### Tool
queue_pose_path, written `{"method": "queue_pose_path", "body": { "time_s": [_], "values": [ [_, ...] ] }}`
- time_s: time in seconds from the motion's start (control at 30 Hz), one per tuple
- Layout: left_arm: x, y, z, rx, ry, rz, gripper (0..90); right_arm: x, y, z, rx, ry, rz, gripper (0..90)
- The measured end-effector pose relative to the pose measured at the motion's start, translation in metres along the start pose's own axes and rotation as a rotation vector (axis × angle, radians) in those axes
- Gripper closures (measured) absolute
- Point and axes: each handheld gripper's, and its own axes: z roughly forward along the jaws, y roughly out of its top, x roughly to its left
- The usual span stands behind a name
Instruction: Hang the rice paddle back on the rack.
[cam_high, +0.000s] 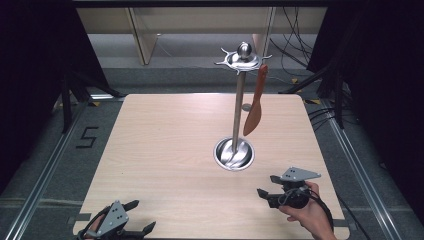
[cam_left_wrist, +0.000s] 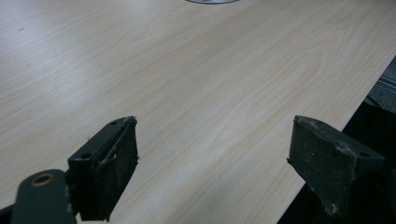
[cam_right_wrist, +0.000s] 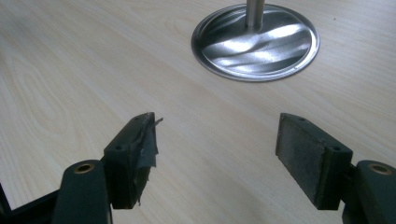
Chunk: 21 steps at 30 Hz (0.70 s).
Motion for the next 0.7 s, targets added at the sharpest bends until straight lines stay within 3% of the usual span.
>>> {"method": "queue_pose_path", "body": {
  "time_s": [0.1,0.2,0.3,0.33,0.43,0.5,0.53,0.57,0.6,0.63,0.67,0.7],
  "values": [
    [0.0,0.0,0.0,0.005,0.0,0.001,15.0,-0.001,-0.004,0.001,-0.004,-0.007,-0.039,29.7],
    [-0.001,0.0,0.0,0.002,0.0,-0.003,15.0,0.0,-0.006,0.002,0.002,0.002,-0.031,29.5],
    [0.001,0.0,-0.001,0.024,0.005,0.022,15.0,-0.001,-0.01,0.002,-0.001,0.003,-0.037,29.2],
    [0.001,0.0,-0.001,0.024,0.005,0.023,15.0,0.002,-0.011,0.001,0.008,0.011,-0.013,29.2],
    [0.001,0.0,-0.001,0.026,0.005,0.023,15.0,0.001,-0.016,-0.001,0.006,-0.014,-0.042,28.6],
    [0.0,0.0,0.0,0.011,0.002,0.006,15.0,0.004,-0.017,-0.002,0.02,-0.003,-0.018,28.4],
    [0.001,0.0,-0.001,0.022,0.004,0.019,15.0,0.002,-0.018,-0.002,0.013,-0.013,-0.038,28.2],
    [-0.001,0.0,0.001,0.0,-0.002,-0.006,15.0,0.003,-0.019,-0.003,0.011,-0.015,-0.037,28.1],
    [-0.001,0.0,0.001,0.0,-0.002,-0.006,15.0,0.003,-0.021,-0.002,0.008,-0.013,-0.034,28.0],
    [0.001,0.0,-0.001,0.027,0.005,0.025,15.1,0.003,-0.022,-0.003,0.008,-0.013,-0.035,27.9],
    [0.0,0.0,0.0,0.003,0.001,0.004,15.0,0.005,-0.025,-0.003,0.013,-0.018,-0.034,27.8],
    [0.001,0.0,-0.001,0.024,0.006,0.023,15.0,0.006,-0.027,-0.003,0.017,-0.023,-0.031,27.6]
  ]
}}
